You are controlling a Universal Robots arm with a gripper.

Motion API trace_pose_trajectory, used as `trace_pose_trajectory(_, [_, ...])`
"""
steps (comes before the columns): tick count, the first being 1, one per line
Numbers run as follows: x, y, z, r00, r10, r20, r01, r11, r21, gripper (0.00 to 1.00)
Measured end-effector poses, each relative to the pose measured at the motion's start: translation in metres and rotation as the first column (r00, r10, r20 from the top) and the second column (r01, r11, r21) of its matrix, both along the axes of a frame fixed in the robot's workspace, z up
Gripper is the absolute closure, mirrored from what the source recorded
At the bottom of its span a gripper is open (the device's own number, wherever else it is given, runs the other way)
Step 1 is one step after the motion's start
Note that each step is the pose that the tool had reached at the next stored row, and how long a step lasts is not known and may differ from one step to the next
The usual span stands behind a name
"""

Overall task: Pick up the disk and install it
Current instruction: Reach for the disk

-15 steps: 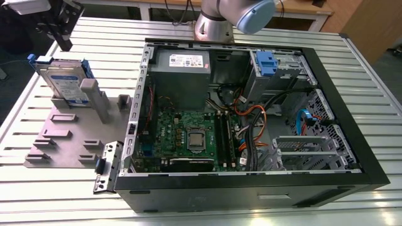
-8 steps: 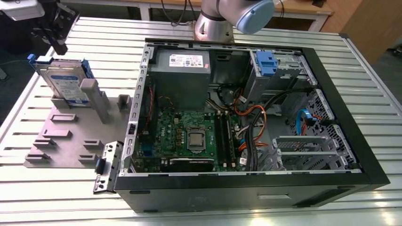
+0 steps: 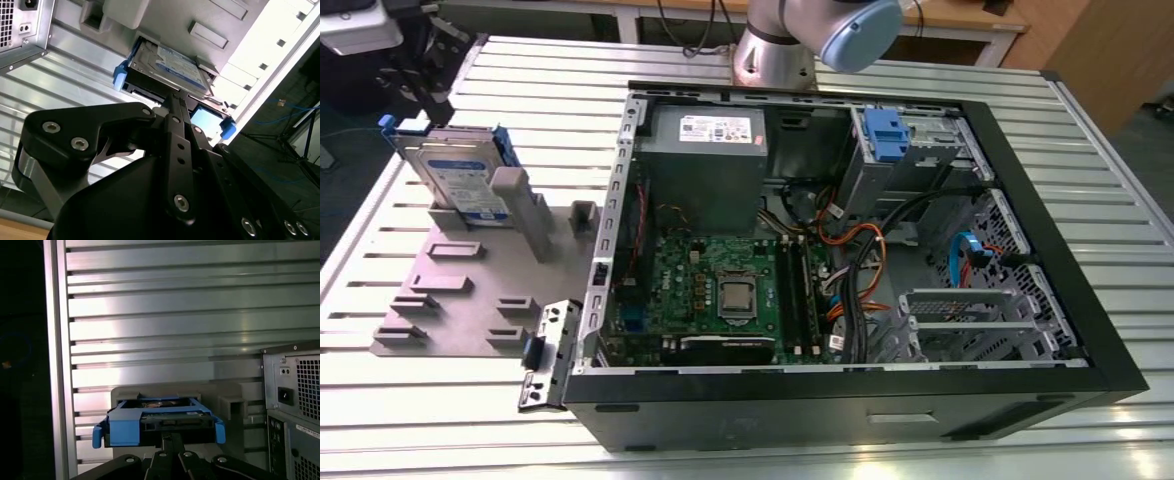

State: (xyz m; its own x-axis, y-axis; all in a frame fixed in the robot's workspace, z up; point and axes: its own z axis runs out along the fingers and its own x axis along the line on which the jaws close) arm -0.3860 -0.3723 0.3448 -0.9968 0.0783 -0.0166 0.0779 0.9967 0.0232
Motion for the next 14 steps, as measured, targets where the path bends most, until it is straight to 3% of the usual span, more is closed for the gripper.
trace_pose_trajectory(5, [-0.0057, 0.0000, -0.0036, 1.0000, 0.000, -0.0007, 0.000, 1.0000, -0.0020, 0.89])
trace_pose_trajectory(14, [-0.0066, 0.0000, -0.0048, 1.0000, 0.000, -0.0008, 0.000, 1.0000, -0.0034, 0.89])
